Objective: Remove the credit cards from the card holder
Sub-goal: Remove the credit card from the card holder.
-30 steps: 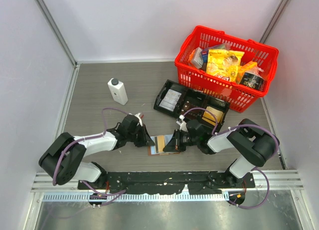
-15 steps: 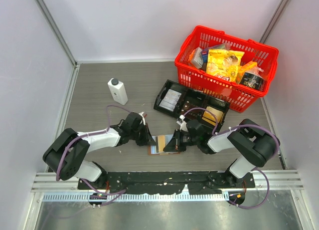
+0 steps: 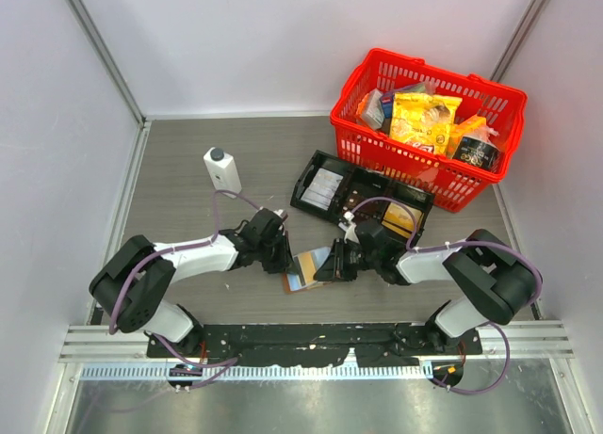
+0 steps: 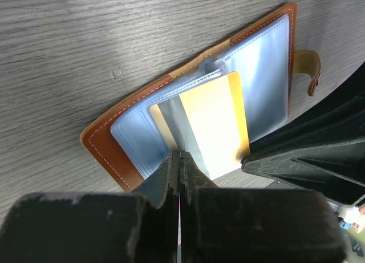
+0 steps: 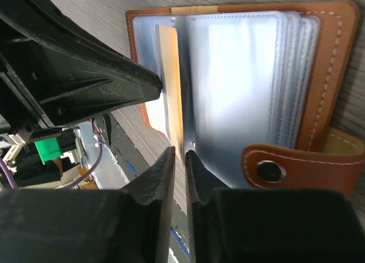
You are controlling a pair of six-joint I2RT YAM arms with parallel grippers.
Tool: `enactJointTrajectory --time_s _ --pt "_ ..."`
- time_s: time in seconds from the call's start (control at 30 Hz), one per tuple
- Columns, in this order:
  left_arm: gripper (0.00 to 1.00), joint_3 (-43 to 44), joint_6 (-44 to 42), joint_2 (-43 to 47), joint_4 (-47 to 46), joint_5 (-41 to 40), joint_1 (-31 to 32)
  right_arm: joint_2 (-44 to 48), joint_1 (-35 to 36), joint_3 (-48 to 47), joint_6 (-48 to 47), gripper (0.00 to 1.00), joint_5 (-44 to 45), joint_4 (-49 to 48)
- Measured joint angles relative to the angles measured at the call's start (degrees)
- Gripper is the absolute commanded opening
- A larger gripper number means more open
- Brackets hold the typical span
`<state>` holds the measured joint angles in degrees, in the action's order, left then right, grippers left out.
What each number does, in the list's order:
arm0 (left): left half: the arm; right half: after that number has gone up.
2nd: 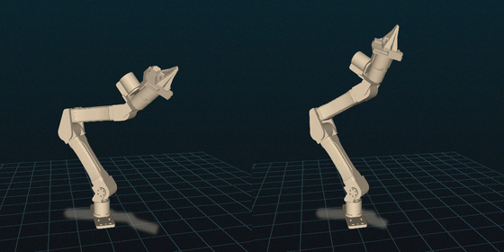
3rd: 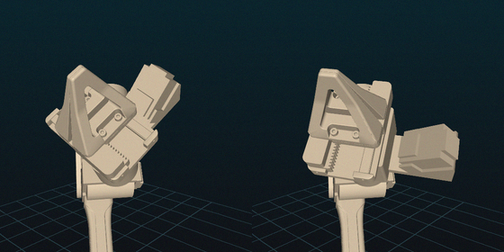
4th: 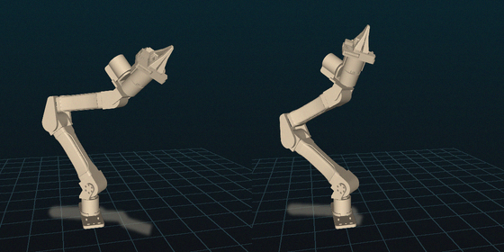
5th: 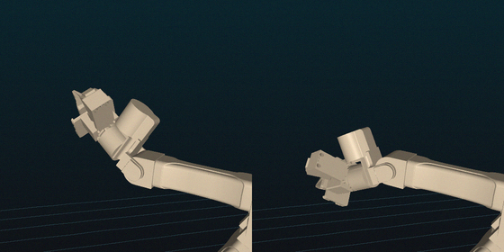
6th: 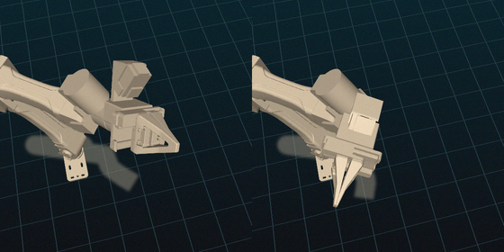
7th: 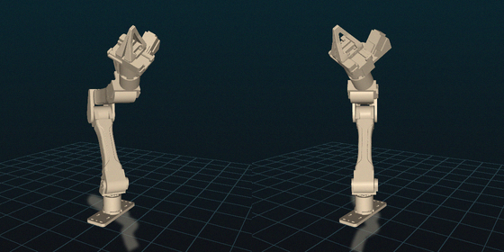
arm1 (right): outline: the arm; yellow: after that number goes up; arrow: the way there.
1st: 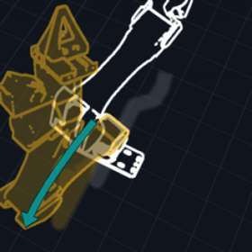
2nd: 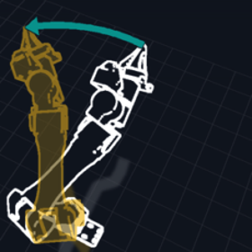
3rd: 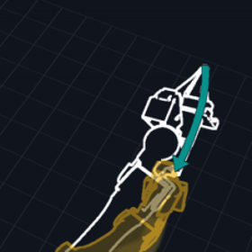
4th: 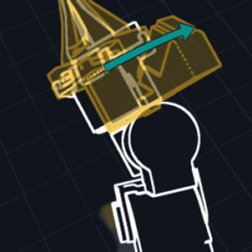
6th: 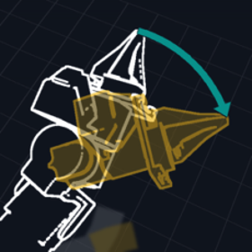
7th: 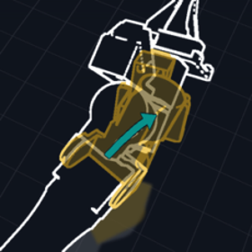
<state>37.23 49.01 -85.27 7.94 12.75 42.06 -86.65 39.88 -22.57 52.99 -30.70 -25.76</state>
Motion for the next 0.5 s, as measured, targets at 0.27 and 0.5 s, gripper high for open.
enactJointTrajectory --time_s 0.27,0.5 --pt "0.0 0.04 0.02 0.0 0.07 -0.17 0.09 0.07 -0.52 -1.88 -0.68 0.39 0.96 1.7" --pt "0.0 0.04 0.02 0.0 0.07 -0.17 0.09 -2.36 -0.85 -5.11 -1.53 0.3 2.01 1.77"
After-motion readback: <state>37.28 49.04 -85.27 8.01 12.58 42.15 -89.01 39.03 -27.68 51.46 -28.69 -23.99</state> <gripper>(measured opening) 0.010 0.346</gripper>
